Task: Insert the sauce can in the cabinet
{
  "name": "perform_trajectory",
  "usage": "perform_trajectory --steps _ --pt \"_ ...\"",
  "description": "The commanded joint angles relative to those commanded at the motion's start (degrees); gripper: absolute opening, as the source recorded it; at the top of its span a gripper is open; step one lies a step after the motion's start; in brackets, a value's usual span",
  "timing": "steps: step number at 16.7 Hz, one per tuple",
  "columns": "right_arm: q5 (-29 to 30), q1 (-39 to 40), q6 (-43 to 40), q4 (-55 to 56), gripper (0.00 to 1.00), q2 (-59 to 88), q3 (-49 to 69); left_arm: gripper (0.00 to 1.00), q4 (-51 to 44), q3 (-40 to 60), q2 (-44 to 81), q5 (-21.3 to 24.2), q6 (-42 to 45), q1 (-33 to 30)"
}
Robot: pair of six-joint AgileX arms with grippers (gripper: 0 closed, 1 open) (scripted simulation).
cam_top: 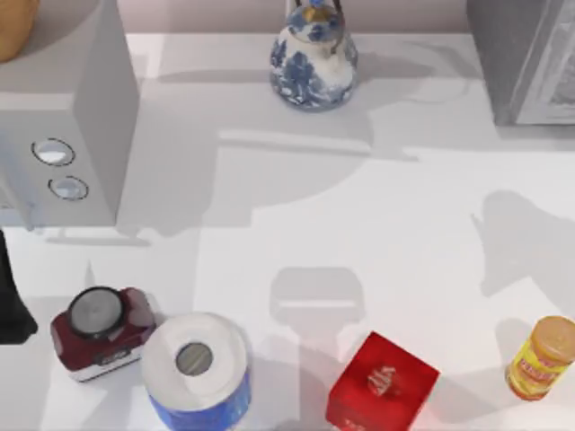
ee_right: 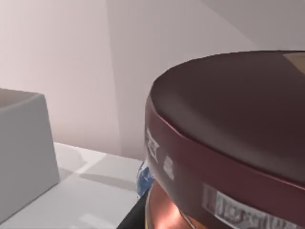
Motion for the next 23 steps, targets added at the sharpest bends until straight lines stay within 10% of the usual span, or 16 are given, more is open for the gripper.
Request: perform_trajectory --steps 9,23 --pt "24.4 -1.0 -4.6 -18.4 0.00 -33.3 -17.4 1.00 0.0 0.0 0.0 0.0 0.0 0.0" --pt "28.0 1.0 -4.8 -22.5 0.00 -28.0 -7.2 1.00 0.0 0.0 0.0 0.0 0.0 0.0"
